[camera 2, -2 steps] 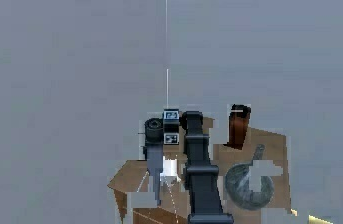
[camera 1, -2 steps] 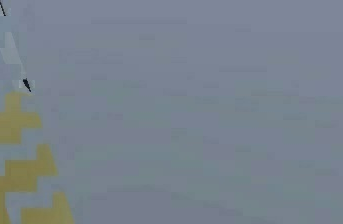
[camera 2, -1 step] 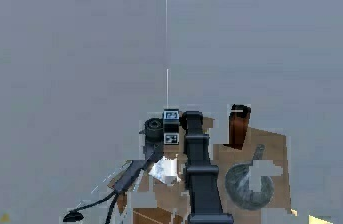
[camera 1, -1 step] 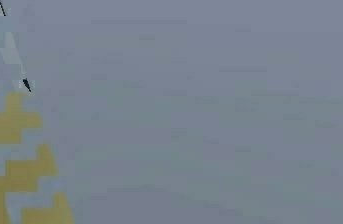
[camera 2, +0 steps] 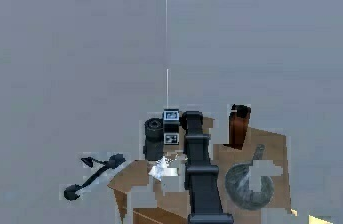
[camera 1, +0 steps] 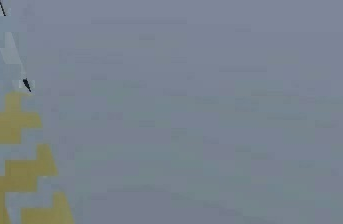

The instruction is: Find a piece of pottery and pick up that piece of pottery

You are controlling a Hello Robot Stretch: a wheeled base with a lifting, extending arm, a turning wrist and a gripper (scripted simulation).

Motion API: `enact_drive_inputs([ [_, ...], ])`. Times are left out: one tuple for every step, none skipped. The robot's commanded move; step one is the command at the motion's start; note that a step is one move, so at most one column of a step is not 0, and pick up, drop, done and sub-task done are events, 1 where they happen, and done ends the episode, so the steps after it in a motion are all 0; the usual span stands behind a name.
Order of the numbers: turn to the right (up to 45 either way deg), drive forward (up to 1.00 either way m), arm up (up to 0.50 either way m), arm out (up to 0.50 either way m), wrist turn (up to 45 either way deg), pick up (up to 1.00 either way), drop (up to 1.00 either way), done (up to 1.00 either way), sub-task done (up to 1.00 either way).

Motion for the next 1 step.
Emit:
enact_drive_inputs([
  [0.0,0.0,0.0,0.0,45.0,0.0,0.0,0.0,0.0],
])
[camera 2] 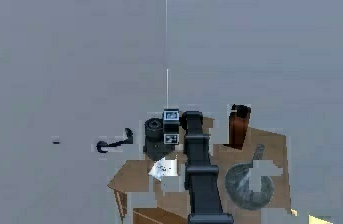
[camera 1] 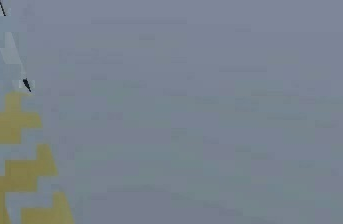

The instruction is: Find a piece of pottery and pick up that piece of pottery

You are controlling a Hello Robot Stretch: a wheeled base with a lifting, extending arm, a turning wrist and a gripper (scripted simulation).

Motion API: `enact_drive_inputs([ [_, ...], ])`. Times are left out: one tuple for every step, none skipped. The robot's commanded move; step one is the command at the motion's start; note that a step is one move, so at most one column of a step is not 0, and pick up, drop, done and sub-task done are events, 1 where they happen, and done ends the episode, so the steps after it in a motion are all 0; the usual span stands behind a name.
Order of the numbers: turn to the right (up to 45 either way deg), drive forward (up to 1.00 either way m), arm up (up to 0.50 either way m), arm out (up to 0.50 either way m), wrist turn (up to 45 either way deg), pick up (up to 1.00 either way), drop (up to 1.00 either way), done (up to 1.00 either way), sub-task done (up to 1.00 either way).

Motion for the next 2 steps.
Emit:
enact_drive_inputs([
  [0.0,0.0,0.0,0.0,45.0,0.0,0.0,0.0,0.0],
  [0.0,0.0,0.0,0.0,6.0,0.0,0.0,0.0,0.0],
])
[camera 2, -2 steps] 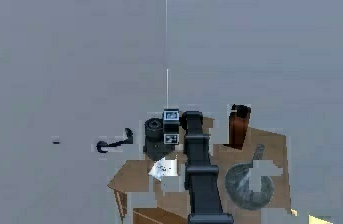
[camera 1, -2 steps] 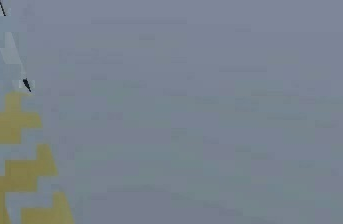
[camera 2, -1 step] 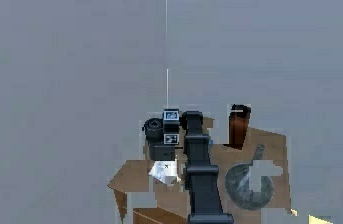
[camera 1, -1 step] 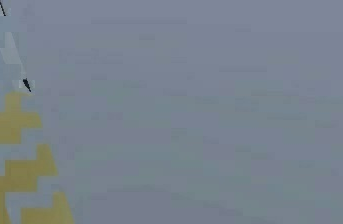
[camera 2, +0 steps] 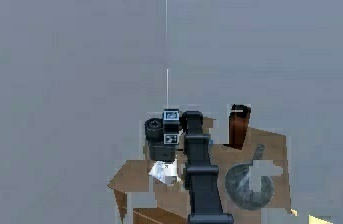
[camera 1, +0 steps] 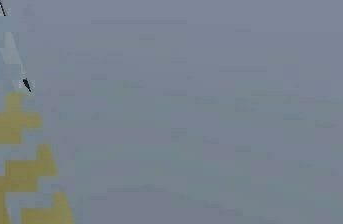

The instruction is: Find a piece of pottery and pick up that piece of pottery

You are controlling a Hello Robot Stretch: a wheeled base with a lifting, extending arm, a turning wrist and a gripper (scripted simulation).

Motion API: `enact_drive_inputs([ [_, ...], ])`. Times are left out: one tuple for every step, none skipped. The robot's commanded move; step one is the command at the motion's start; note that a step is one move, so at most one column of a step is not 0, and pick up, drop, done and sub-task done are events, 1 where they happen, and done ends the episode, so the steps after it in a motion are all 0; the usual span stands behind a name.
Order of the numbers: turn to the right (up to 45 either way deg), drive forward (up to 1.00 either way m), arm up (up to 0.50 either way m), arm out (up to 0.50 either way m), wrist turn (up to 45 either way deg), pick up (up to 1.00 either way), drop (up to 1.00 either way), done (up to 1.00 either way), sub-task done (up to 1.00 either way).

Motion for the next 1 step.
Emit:
enact_drive_inputs([
  [0.0,0.0,-0.3,0.0,0.0,0.0,0.0,0.0,0.0],
])
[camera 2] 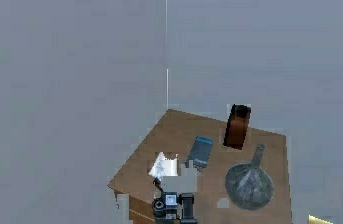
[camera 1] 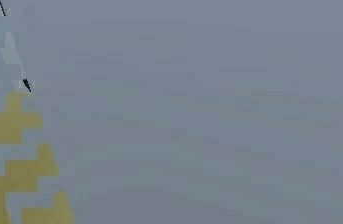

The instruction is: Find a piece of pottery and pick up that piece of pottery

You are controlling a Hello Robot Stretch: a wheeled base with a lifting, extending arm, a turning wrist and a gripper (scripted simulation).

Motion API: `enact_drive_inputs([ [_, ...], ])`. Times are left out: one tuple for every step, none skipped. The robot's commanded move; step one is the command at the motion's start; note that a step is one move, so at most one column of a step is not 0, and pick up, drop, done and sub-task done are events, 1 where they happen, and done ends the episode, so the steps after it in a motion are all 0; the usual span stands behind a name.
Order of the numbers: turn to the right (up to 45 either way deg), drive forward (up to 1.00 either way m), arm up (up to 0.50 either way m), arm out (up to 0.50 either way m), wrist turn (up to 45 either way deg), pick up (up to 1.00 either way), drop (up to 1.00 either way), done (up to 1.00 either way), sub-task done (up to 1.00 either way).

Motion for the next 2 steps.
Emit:
enact_drive_inputs([
  [0.0,0.0,0.0,0.0,0.0,1.0,0.0,0.0,0.0],
  [0.0,0.0,0.1,0.0,0.0,0.0,0.0,0.0,0.0],
])
